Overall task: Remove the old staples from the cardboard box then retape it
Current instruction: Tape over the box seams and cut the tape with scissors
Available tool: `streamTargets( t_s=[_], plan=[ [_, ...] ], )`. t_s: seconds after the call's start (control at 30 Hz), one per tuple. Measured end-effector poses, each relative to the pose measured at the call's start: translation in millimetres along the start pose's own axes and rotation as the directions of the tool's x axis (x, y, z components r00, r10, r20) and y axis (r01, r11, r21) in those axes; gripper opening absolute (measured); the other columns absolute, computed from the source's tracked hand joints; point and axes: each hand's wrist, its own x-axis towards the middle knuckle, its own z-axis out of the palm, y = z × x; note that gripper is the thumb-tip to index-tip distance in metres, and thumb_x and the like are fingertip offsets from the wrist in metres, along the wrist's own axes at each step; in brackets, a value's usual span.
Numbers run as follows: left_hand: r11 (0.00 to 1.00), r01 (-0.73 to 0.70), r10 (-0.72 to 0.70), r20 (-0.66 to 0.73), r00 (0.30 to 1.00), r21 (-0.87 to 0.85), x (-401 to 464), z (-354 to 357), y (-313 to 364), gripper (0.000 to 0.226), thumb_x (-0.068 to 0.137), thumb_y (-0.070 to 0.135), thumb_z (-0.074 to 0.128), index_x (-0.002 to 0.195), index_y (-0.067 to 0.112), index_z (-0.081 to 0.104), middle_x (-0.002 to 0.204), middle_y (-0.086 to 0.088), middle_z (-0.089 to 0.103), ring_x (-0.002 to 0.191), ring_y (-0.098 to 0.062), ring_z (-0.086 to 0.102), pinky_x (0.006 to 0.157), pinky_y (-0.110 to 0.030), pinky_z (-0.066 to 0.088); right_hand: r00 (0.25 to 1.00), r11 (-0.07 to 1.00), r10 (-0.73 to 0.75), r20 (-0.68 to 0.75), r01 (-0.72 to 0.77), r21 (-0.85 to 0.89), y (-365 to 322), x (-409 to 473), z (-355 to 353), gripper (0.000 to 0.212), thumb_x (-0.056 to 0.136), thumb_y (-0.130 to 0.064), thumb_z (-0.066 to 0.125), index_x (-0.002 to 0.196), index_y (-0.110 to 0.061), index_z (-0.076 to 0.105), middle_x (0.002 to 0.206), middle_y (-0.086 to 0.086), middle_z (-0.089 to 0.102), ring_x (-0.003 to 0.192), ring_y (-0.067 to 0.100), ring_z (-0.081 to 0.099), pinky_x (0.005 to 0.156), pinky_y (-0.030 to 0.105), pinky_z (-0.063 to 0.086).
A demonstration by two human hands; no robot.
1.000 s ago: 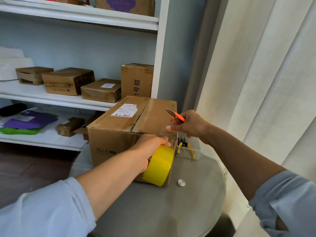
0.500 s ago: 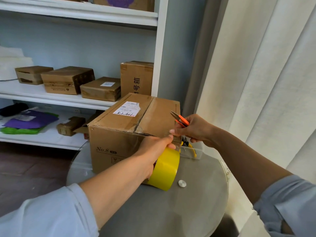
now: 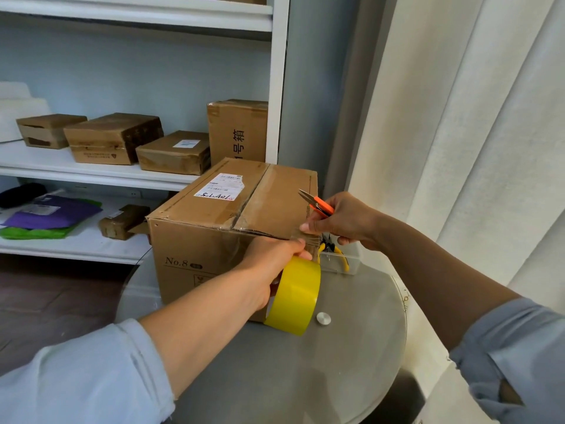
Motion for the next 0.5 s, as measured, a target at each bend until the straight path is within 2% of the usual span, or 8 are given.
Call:
streamTargets(
  t_s=[0.1,0.23,0.5],
  plan=[
    [1.000,0.008,-0.008,-0.006,1.000,0.017,1.8,-1.1,-0.7,0.023,0.092,0.027,0.059,0.079,0.012,0.071,0.065,0.003,0.065,0.064,-0.015,0.054,0.054,-0.020,0.042,1.000,1.000,0.002,0.001,-0.002,-0.011,-0.6,0.6,0.4,0.018,0.081,-0.019,0.074,0.075,-0.006,0.063,0.066,0.007,0.049,0.054,0.016,0.045,0.042,0.019,0.040],
    [1.000,0.029,-0.029,0.005,1.000,-0.002,2.7,-2.0,0.1,0.019,0.091,0.024,0.061,0.082,0.011,0.070,0.048,0.008,0.063,0.055,-0.011,0.055,0.043,-0.014,0.043,1.000,0.999,-0.016,-0.009,0.015,-0.046,-0.2,0.6,1.9,0.018,0.082,-0.019,0.073,0.072,-0.009,0.063,0.067,0.007,0.051,0.054,0.015,0.046,0.041,0.017,0.042],
    [1.000,0.030,-0.029,0.014,0.999,-0.008,6.0,-2.7,-1.2,0.015,0.089,0.021,0.062,0.081,0.010,0.069,0.048,0.007,0.064,0.058,-0.013,0.057,0.053,-0.022,0.043,1.000,0.992,-0.016,-0.014,0.014,-0.128,-2.2,3.3,4.2,0.019,0.083,-0.022,0.072,0.075,-0.010,0.061,0.071,0.008,0.053,0.057,0.016,0.050,0.045,0.020,0.046]
  ],
)
